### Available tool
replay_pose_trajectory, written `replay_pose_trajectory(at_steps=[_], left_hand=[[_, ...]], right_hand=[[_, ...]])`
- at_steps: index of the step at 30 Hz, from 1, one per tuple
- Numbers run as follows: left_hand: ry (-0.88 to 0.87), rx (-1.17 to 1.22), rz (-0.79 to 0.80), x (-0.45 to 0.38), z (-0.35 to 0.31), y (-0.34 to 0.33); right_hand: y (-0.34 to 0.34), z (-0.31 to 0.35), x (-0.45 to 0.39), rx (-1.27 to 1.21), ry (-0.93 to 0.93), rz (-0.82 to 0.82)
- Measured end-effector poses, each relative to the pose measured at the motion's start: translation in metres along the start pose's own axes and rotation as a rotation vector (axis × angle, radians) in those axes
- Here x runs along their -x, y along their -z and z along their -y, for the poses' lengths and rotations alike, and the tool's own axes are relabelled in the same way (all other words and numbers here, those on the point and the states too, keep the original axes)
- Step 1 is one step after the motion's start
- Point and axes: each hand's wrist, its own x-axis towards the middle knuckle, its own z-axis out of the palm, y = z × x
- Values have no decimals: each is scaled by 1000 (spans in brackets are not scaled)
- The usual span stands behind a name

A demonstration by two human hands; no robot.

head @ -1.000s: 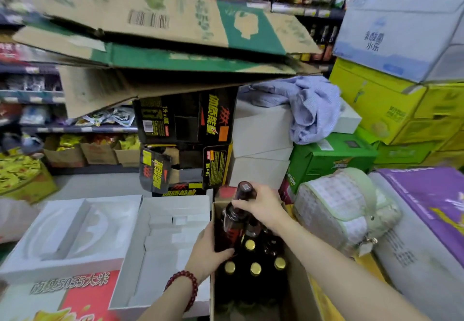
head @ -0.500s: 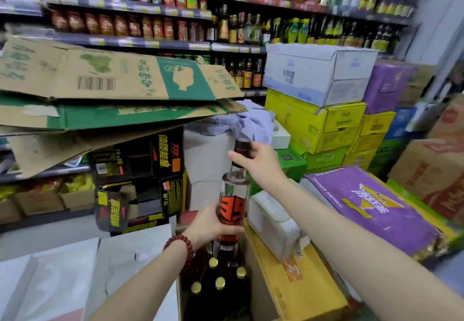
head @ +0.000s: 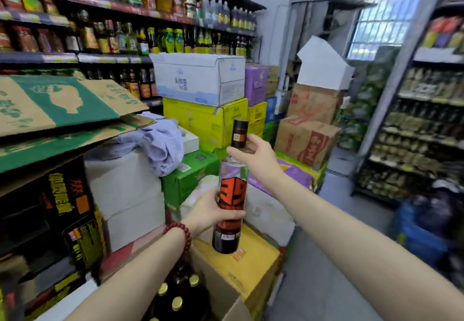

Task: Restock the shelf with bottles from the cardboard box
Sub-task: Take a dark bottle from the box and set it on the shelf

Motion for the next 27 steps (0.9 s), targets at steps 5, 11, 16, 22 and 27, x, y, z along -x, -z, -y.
replay_pose_trajectory(at_steps=[5,11,16,22,27], left_hand=[[-87,57,275,-3,-29,-60],[-236,84,551,32,-86,-160],[-366,58,785,96,-139,-242],[-518,71,1013,214,-190,-318],[-560,123,1205,325,-221,-352]], right_hand=[[65,9,51,43,-65,-248],[150,32,151,193,-141,-520],[214,64,256,326,-221,-802],[256,116,399,430,-280,-1095],[261,163,512,470,-306,-1309]])
